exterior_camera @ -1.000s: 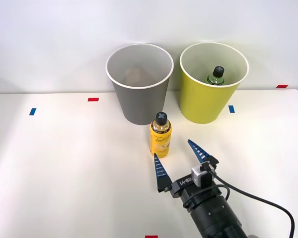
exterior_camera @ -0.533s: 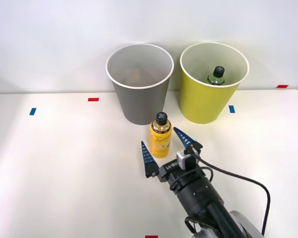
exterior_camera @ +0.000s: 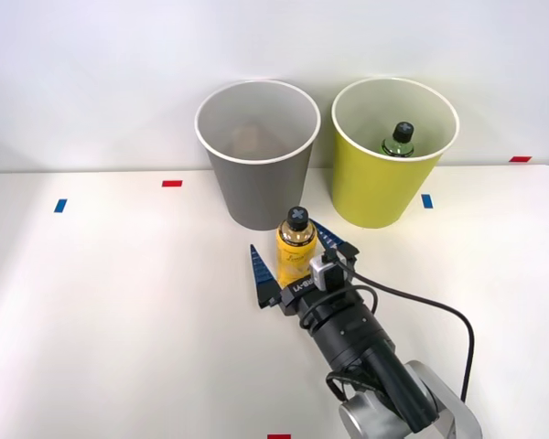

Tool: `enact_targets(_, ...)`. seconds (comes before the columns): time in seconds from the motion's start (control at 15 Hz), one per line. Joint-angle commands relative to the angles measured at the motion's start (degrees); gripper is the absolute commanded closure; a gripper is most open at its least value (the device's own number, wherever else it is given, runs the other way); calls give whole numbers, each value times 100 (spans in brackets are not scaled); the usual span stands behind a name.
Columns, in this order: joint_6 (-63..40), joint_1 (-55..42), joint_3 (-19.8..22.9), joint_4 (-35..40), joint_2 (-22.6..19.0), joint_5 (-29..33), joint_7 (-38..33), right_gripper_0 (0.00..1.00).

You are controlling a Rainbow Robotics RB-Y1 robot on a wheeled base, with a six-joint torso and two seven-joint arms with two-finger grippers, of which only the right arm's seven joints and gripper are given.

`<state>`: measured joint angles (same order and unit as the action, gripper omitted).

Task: Put cans in the gray bin, plastic bottles in the light green bin

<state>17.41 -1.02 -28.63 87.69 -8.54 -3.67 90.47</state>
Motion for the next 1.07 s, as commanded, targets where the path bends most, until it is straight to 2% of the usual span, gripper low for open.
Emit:
enact_targets(0.07, -1, 6, 15, 3, 1, 33, 32, 63)
enact_targets(0.13, -1, -3, 24, -6, 19, 7, 5, 100)
enact_targets(0.6, 87, -56, 68, 12, 63, 7, -21, 100)
enact_targets(0.73, 96, -188, 103, 240, 10, 33, -47, 100)
enact_targets(0.87, -590, -539, 85, 1084, -166, 33, -100, 100)
enact_targets(1.07, -2392, -1128, 103, 2938, -482, -46, -126, 100)
